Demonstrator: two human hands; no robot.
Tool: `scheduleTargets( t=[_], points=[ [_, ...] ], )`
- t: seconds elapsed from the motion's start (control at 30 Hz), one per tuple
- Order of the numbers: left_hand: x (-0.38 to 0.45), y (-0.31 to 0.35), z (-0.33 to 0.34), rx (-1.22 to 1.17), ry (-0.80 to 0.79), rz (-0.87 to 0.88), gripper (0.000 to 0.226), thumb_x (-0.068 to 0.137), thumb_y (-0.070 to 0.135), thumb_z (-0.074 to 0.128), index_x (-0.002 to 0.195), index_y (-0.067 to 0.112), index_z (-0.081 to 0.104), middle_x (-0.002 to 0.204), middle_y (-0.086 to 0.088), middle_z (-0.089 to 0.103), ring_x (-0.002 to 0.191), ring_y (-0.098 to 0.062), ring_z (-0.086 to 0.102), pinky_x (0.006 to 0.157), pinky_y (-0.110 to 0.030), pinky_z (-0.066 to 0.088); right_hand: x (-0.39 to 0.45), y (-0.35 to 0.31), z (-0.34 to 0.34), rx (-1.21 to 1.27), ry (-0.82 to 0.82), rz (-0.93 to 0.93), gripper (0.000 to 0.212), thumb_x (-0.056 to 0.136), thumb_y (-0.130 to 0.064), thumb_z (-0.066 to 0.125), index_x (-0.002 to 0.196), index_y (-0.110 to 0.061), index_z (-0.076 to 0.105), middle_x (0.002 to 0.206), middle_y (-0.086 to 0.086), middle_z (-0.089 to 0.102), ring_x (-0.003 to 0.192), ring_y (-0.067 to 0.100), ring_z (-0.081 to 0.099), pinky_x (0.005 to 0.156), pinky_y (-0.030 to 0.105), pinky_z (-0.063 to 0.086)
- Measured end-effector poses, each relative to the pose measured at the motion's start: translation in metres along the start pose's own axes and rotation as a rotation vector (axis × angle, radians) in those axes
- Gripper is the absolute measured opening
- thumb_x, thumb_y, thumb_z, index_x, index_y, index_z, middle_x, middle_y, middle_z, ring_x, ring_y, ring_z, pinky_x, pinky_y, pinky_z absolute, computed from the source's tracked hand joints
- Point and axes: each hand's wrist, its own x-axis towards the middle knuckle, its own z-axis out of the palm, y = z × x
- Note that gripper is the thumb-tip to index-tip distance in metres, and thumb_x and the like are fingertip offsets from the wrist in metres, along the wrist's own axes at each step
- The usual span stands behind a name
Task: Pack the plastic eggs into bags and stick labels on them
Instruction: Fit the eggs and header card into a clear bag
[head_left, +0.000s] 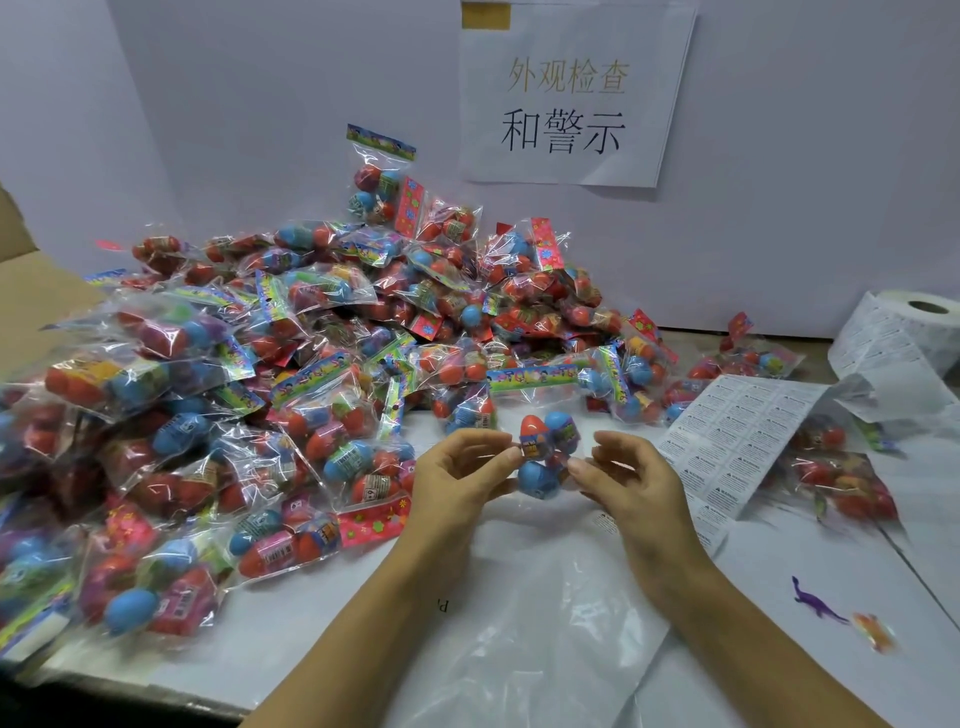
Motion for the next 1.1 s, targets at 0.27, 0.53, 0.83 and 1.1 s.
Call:
scheduleTargets(
  t=[0.27, 0.53, 0.83, 1.1],
  points=[
    [-0.005, 0.007, 0.005, -0.121, -0.129, -0.004, 0.011, 0.083, 0.015, 0.078, 0.090, 0.007, 0.081, 0.101, -0.023, 0.076, 0.098, -0.036, 0.074, 0.084, -0.035, 0.060, -0.009, -0.008, 0.005, -0.007, -0.206, -0.052, 0.026, 0.094, -0.024, 0.068, 0.120, -0.025, 0.071, 0.110, -0.008, 0.077, 0.107, 0.009, 0.070, 0.084, 0.022, 0.056],
    [-0.003, 0.001, 0.003, -0.051, -0.090, 0.108, 0.017, 0.071, 0.029, 0.082, 0.080, 0.015, 0.079, 0.082, -0.015, 0.074, 0.075, -0.025, 0.070, 0.066, -0.030, 0.055, -0.009, -0.004, 0.006, 0.001, -0.224, -0.054, 0.033, 0.089, -0.005, 0.072, 0.115, -0.025, 0.071, 0.110, -0.001, 0.076, 0.109, 0.023, 0.070, 0.095, 0.036, 0.057],
    [0.001, -0.005, 0.001, 0.013, -0.067, -0.093, 0.044, 0.073, 0.033, 0.090, 0.114, 0.025, 0.076, 0.111, -0.001, 0.078, 0.102, -0.020, 0.075, 0.076, -0.028, 0.059, -0.006, -0.007, 0.003, 0.195, -0.309, 0.123, 0.041, 0.078, -0.017, 0.074, 0.118, -0.017, 0.072, 0.110, 0.011, 0.076, 0.098, 0.028, 0.075, 0.073, 0.030, 0.060],
    [-0.001, -0.001, 0.002, -0.019, -0.081, -0.070, 0.027, 0.076, 0.018, 0.083, 0.101, 0.010, 0.079, 0.105, -0.016, 0.077, 0.094, -0.028, 0.076, 0.071, -0.033, 0.061, -0.005, -0.006, 0.003, 0.185, -0.298, 0.115, 0.031, 0.080, -0.013, 0.075, 0.110, -0.016, 0.074, 0.108, 0.013, 0.076, 0.095, 0.029, 0.075, 0.072, 0.030, 0.060]
  ],
)
